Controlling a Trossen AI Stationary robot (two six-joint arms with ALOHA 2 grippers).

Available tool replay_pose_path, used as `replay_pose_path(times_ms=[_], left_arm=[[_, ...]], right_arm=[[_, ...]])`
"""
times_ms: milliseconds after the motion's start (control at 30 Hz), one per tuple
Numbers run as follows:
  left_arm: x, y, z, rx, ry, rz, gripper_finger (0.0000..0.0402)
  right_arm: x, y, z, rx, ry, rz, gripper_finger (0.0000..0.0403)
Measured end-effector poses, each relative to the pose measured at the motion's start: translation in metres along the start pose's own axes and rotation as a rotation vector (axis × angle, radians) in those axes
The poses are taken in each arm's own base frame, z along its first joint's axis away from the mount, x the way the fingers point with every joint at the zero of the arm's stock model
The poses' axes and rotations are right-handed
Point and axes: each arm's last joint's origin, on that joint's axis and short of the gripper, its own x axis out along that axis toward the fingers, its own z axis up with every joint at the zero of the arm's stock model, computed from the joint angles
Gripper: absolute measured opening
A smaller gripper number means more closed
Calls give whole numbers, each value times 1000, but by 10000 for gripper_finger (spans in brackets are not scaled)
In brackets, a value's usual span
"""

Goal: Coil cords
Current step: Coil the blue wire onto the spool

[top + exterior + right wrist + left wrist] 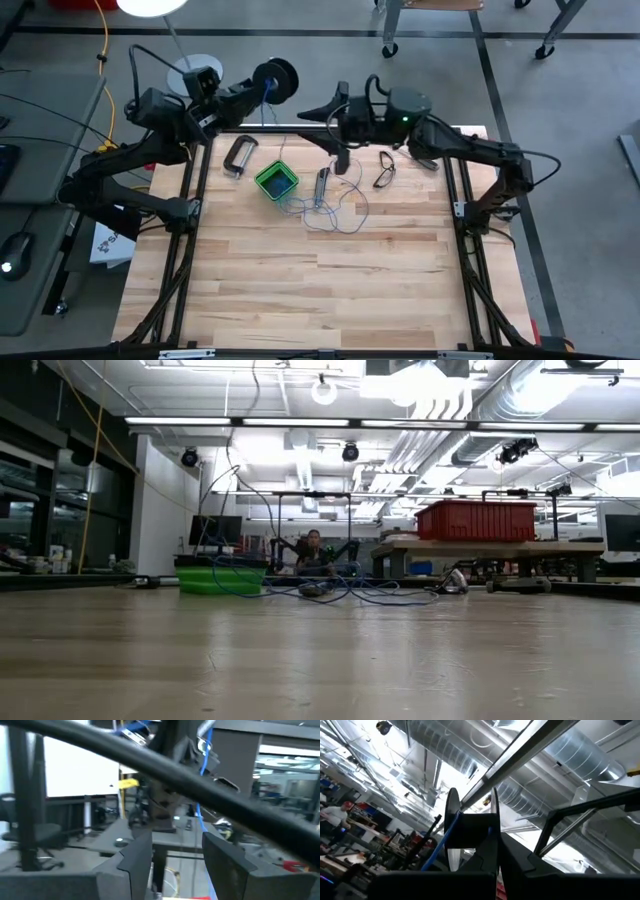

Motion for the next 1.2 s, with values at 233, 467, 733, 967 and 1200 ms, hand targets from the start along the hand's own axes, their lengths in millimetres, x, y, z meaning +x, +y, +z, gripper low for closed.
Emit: replay_pose_path(times_ms=[233, 467, 733, 967, 1200], left_arm=[[5, 6, -9, -16, 34, 3, 0], [9, 7, -19, -46, 66, -6, 0], [9, 8, -20, -39, 66, -5, 0], [9, 8, -19, -27, 68, -7, 0], [7, 14, -12, 34, 48, 16, 0]], right_arm=[[15, -2, -19, -46, 31, -83, 167], [20, -1, -25, -48, 29, -92, 167], [20, -2, -25, -48, 32, -120, 149], [21, -1, -25, -43, 33, -116, 48], [15, 14, -19, -22, 63, -76, 4]])
